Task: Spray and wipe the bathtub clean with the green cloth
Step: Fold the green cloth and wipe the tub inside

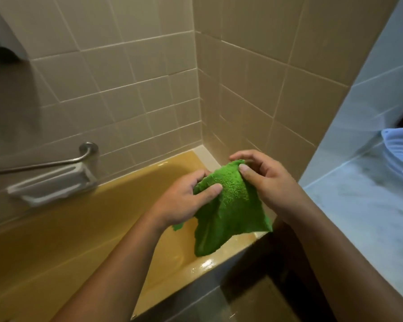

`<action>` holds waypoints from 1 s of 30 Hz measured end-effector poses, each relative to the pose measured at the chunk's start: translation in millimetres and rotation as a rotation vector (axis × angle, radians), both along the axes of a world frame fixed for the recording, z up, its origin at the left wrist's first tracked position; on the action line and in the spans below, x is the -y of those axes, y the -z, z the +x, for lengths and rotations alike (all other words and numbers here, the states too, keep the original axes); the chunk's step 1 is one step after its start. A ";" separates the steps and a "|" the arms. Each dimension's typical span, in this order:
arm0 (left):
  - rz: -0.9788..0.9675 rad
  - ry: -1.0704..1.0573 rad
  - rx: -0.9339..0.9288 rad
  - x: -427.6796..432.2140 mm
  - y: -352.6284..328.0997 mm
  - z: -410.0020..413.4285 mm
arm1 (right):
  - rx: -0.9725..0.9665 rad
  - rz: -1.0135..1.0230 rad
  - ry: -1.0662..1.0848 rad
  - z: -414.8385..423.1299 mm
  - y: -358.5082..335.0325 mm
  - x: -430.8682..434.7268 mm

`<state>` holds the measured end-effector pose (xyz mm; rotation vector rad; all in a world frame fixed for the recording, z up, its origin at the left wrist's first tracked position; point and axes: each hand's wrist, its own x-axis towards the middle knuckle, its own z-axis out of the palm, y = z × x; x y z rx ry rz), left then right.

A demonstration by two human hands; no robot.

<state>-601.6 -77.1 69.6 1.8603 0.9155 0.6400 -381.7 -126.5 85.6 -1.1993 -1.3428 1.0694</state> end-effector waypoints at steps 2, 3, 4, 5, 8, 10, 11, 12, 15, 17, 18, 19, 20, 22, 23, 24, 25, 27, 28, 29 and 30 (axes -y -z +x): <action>-0.040 -0.047 0.030 -5.6 -4.0 -16.1 | -0.067 -0.053 0.033 -17.1 8.8 -9.7; -0.027 -0.077 0.029 -9.5 -5.3 -25.7 | -0.023 -0.097 0.026 -27.1 16.5 -15.8; -0.013 -0.110 0.029 -13.2 -4.9 -32.2 | 0.049 -0.142 -0.002 -34.1 25.1 -19.5; -0.012 -0.147 0.037 -17.6 -4.2 -37.9 | 0.100 -0.183 -0.042 -41.0 34.1 -22.3; -0.107 -0.291 0.100 -40.6 4.3 -66.8 | 0.094 -0.260 -0.097 -72.4 62.1 -35.4; -0.230 -0.368 0.174 -56.1 12.0 -89.3 | 0.017 -0.266 -0.089 -93.0 74.2 -42.9; -0.288 -0.388 0.212 -62.9 14.8 -101.9 | -0.026 -0.260 -0.077 -103.1 77.9 -46.6; -0.351 -0.395 0.242 -69.7 19.0 -115.4 | -0.068 -0.249 -0.069 -113.0 80.1 -49.5; -0.551 -0.308 0.186 -85.2 34.9 -156.0 | -0.089 -0.201 -0.131 -139.4 80.3 -58.2; -0.607 -0.229 0.093 -92.5 50.8 -175.1 | 0.028 -0.147 -0.212 -154.1 76.7 -66.4; -0.603 -0.229 0.072 -95.7 58.0 -180.2 | 0.123 -0.121 -0.250 -161.1 74.6 -72.0; -0.563 -0.252 0.053 -98.4 64.1 -181.9 | 0.229 -0.103 -0.283 -168.0 72.2 -77.5; -0.489 -0.289 0.030 -101.1 69.2 -182.2 | 0.331 -0.091 -0.307 -175.1 69.1 -82.6; -0.287 -0.423 -0.006 -105.1 76.6 -179.6 | 0.478 -0.086 -0.311 -186.7 64.9 -90.4; -0.235 -0.470 0.012 -104.5 77.2 -177.8 | 0.520 -0.082 -0.297 -191.3 63.1 -93.6; -0.224 -0.476 0.031 -102.3 78.6 -175.7 | 0.543 -0.077 -0.280 -194.6 61.9 -95.9; -0.254 -0.444 0.033 -99.5 79.6 -173.5 | 0.552 -0.069 -0.269 -197.5 60.8 -97.6; -0.435 -0.363 0.030 -95.3 80.1 -167.3 | 0.577 -0.070 -0.283 -201.1 61.1 -100.5; -0.567 -0.351 0.060 -93.4 79.9 -166.0 | 0.615 -0.077 -0.312 -202.6 61.8 -101.1; -0.696 -0.351 0.107 -92.0 79.5 -165.5 | 0.668 -0.081 -0.346 -204.5 62.7 -101.2; -0.805 -0.358 0.165 -91.0 79.4 -165.1 | 0.728 -0.080 -0.380 -206.7 63.9 -100.6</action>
